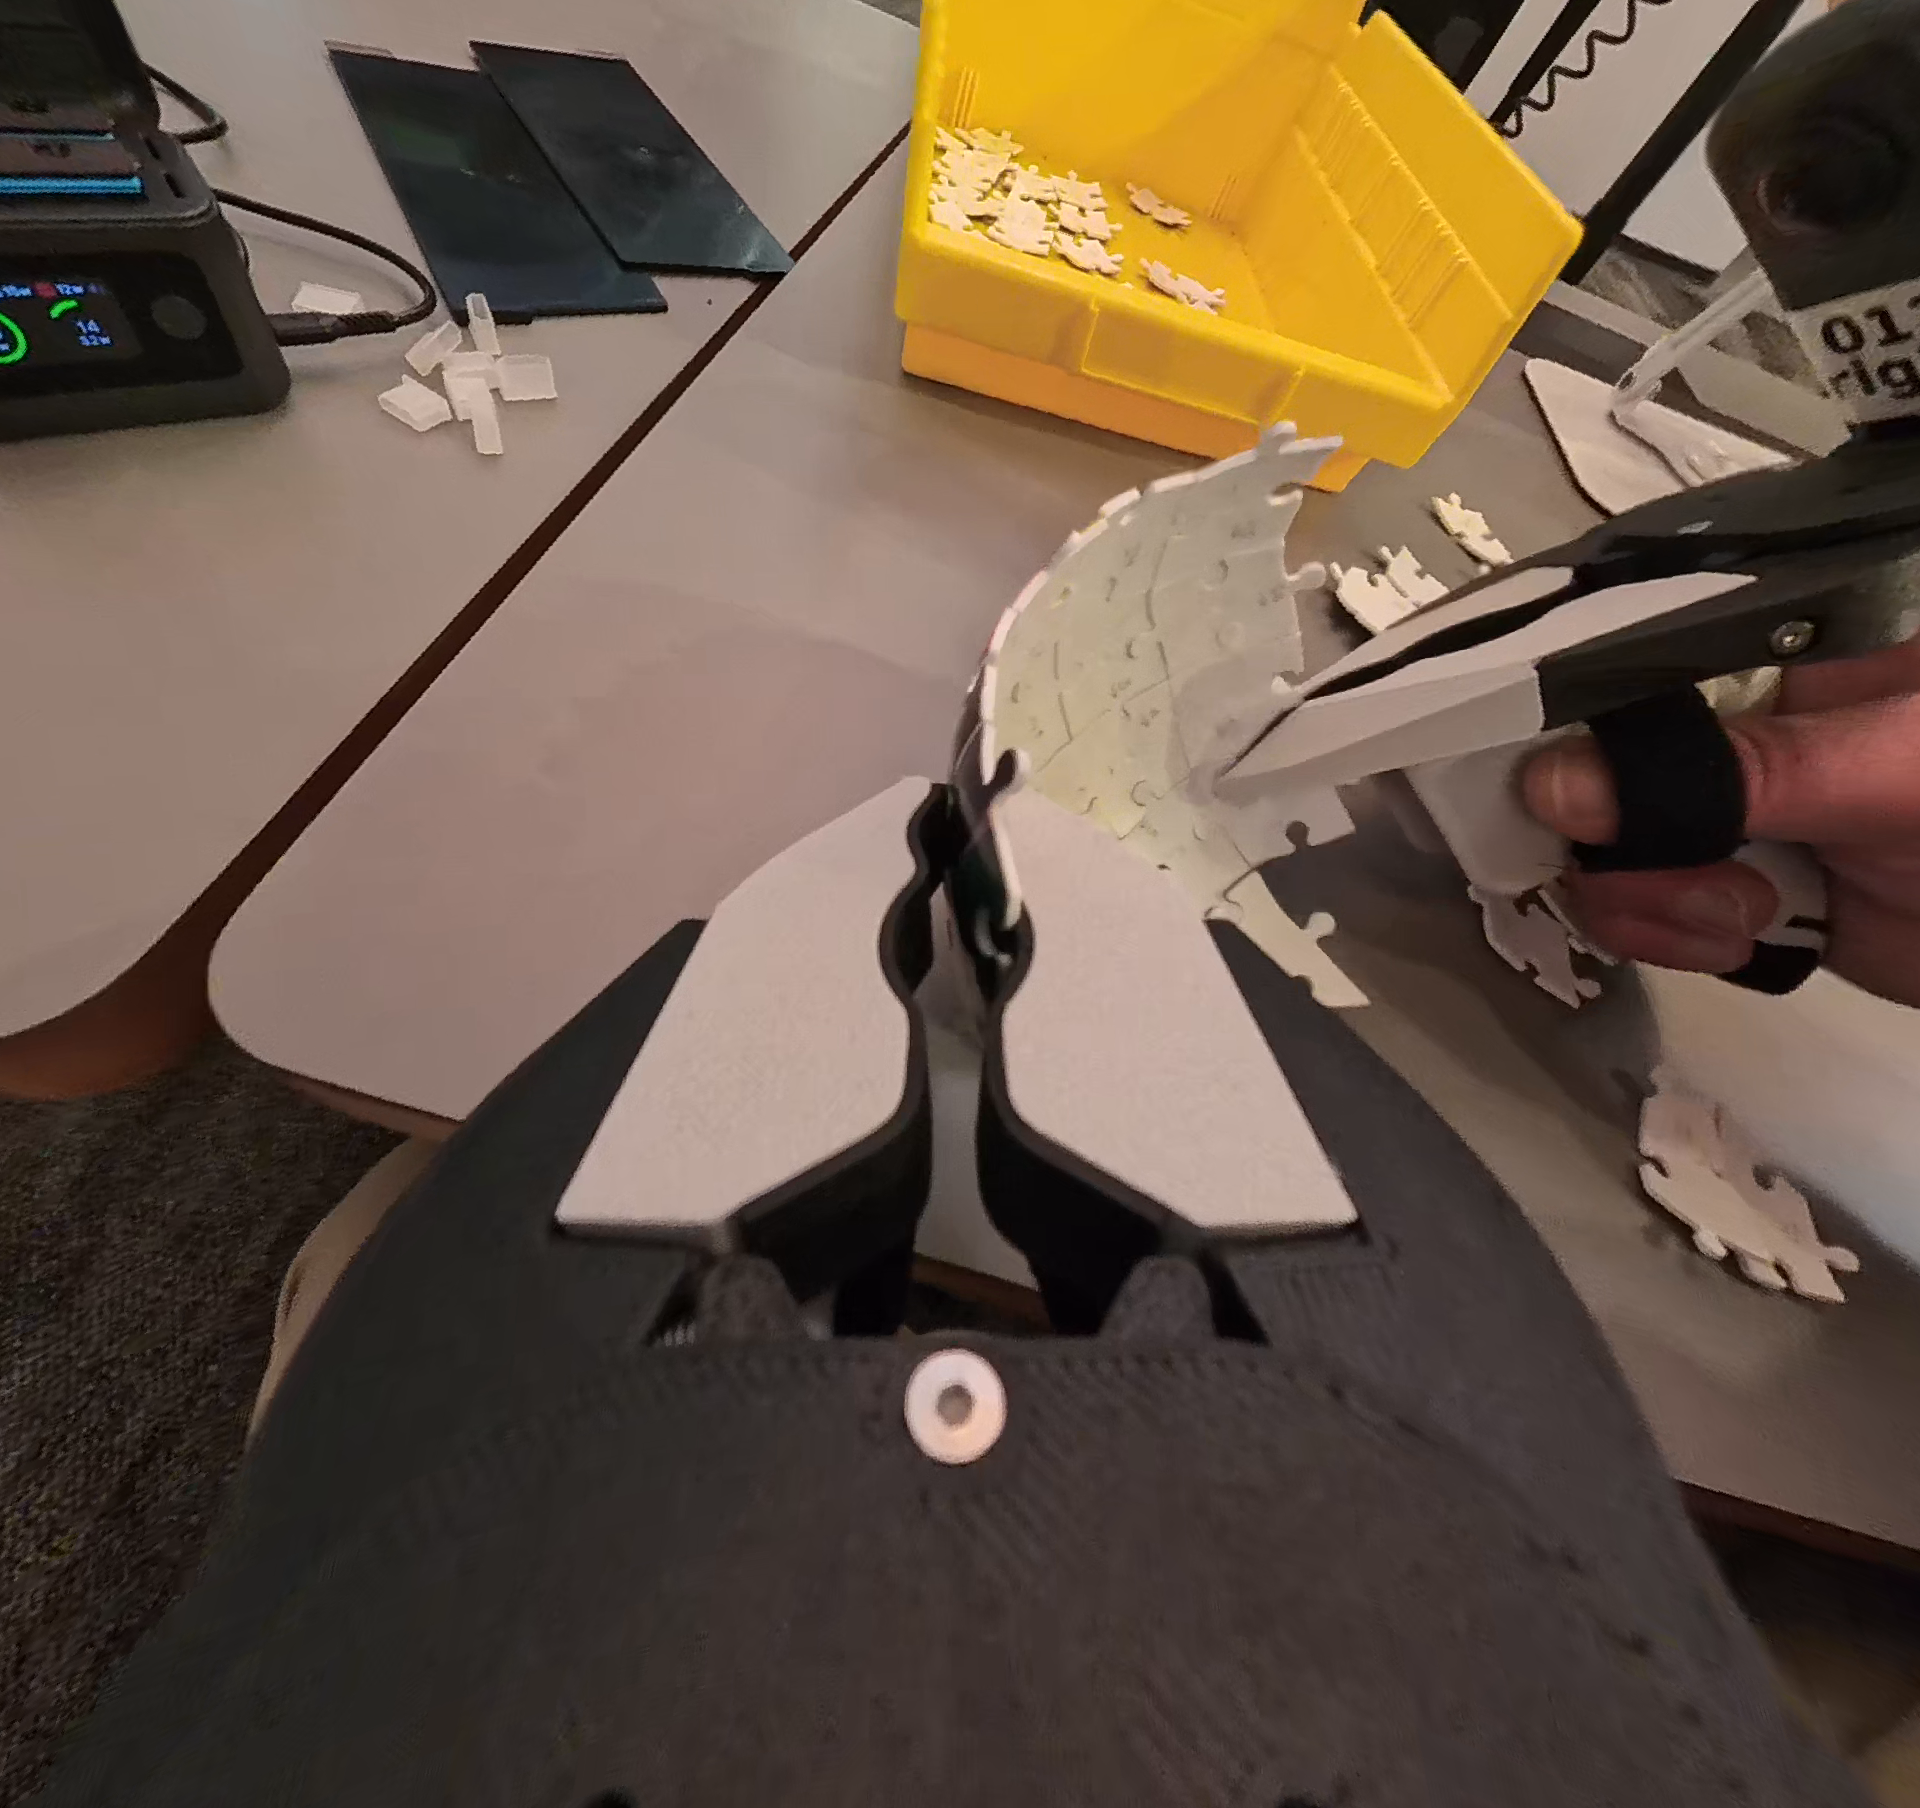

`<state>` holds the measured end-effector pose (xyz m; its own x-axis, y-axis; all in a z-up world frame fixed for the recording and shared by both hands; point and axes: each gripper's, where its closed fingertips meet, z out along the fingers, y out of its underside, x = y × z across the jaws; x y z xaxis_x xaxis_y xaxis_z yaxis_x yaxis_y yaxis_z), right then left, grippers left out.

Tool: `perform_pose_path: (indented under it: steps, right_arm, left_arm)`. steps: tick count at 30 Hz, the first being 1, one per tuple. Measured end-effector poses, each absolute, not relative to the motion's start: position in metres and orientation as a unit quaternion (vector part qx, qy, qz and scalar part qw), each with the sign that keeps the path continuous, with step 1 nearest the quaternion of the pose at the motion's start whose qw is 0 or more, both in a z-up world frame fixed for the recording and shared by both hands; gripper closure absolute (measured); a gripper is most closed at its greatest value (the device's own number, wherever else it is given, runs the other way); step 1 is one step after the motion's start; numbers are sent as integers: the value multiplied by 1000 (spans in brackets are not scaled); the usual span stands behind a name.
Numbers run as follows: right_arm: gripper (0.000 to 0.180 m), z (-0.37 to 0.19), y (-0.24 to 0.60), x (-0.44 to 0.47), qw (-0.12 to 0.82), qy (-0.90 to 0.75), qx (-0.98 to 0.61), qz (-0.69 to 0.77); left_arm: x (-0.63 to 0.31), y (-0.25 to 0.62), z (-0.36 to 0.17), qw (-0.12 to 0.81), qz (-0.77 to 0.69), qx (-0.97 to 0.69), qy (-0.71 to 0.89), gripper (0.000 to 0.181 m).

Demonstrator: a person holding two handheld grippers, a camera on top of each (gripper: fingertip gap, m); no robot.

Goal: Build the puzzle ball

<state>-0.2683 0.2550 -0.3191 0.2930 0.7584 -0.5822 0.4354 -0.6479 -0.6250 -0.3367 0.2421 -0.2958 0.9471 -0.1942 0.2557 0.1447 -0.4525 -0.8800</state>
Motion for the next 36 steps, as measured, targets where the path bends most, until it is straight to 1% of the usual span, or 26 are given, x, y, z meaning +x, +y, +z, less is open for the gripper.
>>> perform_pose_path:
  steps: [6,7,8,9,12,13,14,22,27,33,36]
  right_arm:
    - [177,-320,254,-266,169,-390,-782,456]
    - [176,-319,254,-266,171,-387,-782,458]
    - [166,-316,256,-266,176,-381,-781,462]
    - [165,-314,255,-264,175,-377,-780,468]
    - [171,-322,251,-258,158,-381,-793,449]
    - [177,-325,249,-257,156,-382,-794,447]
    - [178,-326,248,-257,155,-383,-794,447]
    - [179,-324,250,-258,164,-399,-792,431]
    - [179,-322,250,-260,148,-369,-791,465]
    - [179,-324,250,-261,137,-346,-796,477]
    - [179,-324,253,-260,146,-351,-797,469]
  left_arm:
    - [-335,242,-296,525,-154,-837,23,178]
    - [-335,242,-296,525,-156,-836,22,178]
    - [-336,242,-296,526,-155,-836,19,178]
    - [-337,242,-296,526,-153,-836,18,179]
    - [-340,243,-296,526,-160,-835,8,178]
    - [-339,243,-296,526,-161,-835,8,178]
    - [-338,243,-296,526,-161,-835,10,178]
    - [-339,242,-296,529,-148,-836,18,179]
    - [-340,242,-294,532,-137,-835,26,179]
    - [-339,242,-295,532,-130,-836,29,179]
    - [-338,242,-293,535,-126,-835,34,179]
